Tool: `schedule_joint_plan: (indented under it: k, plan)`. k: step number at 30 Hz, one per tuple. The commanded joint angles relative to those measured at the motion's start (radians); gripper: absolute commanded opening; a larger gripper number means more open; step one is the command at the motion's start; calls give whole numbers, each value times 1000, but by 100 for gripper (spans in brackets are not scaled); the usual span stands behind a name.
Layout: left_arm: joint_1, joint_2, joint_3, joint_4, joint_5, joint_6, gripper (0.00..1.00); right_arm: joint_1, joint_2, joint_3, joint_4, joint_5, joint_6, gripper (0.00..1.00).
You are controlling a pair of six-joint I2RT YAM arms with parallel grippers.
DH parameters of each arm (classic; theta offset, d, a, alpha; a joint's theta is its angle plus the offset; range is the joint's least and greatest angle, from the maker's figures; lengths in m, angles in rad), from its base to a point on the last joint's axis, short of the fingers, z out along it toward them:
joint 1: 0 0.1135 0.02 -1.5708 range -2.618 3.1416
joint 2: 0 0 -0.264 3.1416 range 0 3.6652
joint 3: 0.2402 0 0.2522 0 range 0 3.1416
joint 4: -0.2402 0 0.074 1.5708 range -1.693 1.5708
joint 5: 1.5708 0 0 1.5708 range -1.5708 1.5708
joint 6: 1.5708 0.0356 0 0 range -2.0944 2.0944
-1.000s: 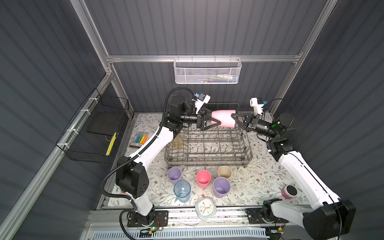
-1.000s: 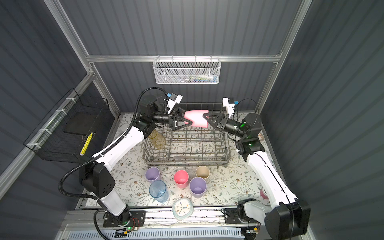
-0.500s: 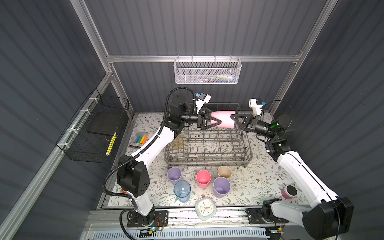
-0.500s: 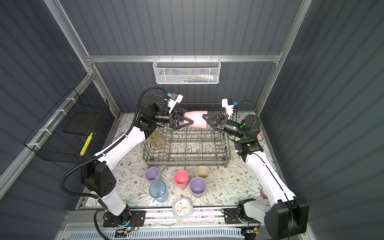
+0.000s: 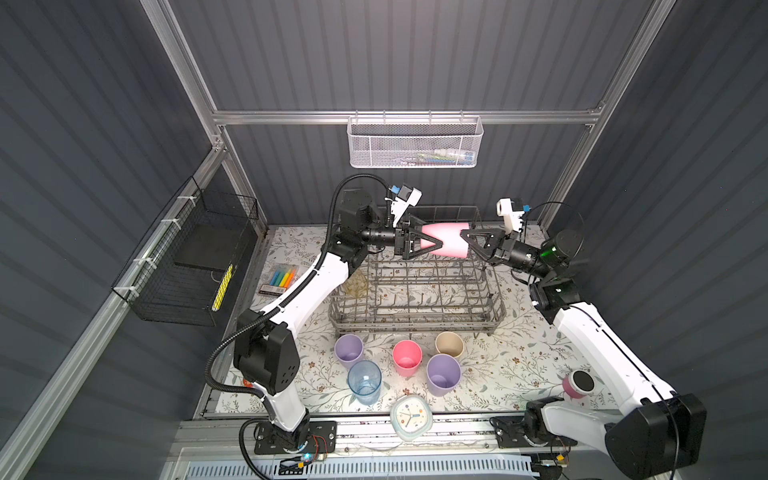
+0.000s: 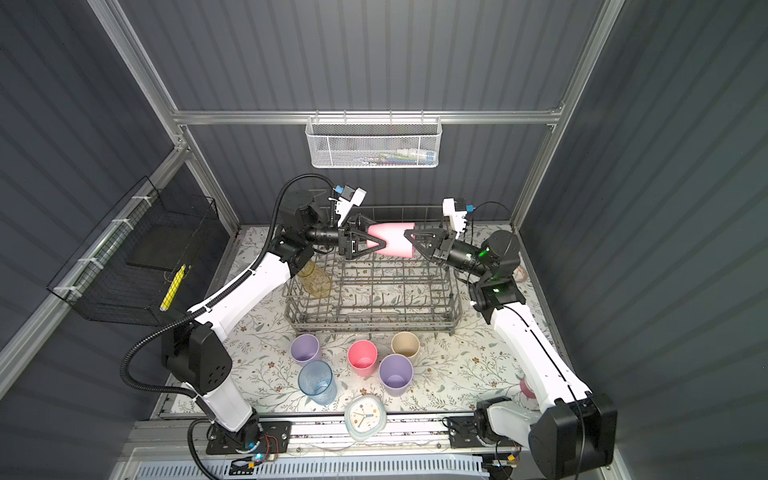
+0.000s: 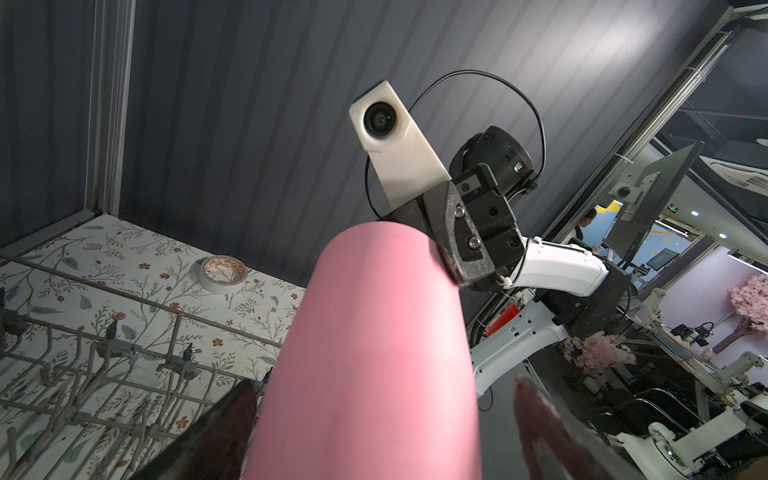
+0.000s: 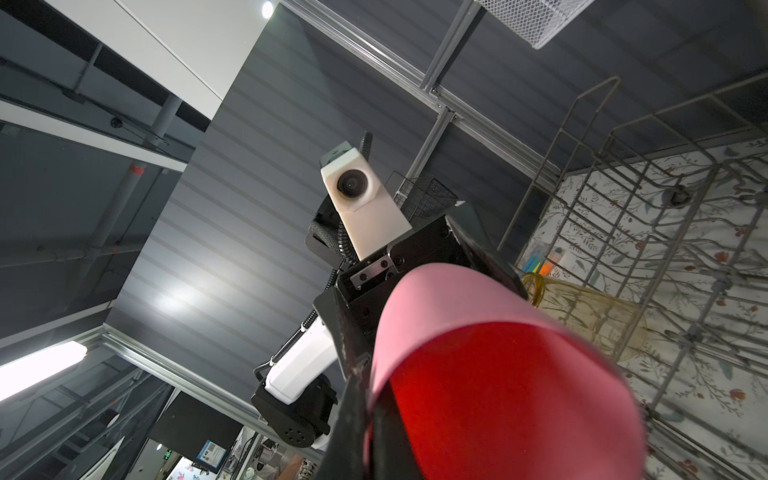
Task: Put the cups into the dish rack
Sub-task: 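Close the left gripper on the pink cup's base while the right gripper holds, then open the right gripper and withdraw while the left gripper swings the cup over the rack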
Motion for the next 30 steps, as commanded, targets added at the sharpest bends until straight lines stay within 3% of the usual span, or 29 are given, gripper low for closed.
schedule_joint_plan:
  k: [1,10,18,25,27,30]
  plan:
    - [-3,-8,-12,-4,21,16,93,8,11,23,44,-6,7,0]
    - [-3,-10,-14,-5,23,23,70,19,24,25,48,-12,3,0]
    - [-2,-21,-21,-5,25,25,62,18,15,31,10,-5,-30,0]
    - [-2,-22,-25,-7,20,23,61,16,12,32,-3,1,-39,0]
    - [-2,-23,-25,-7,21,23,54,16,13,32,-3,1,-37,0]
    - [-2,-24,-25,-8,13,23,53,12,14,29,2,3,-35,5]
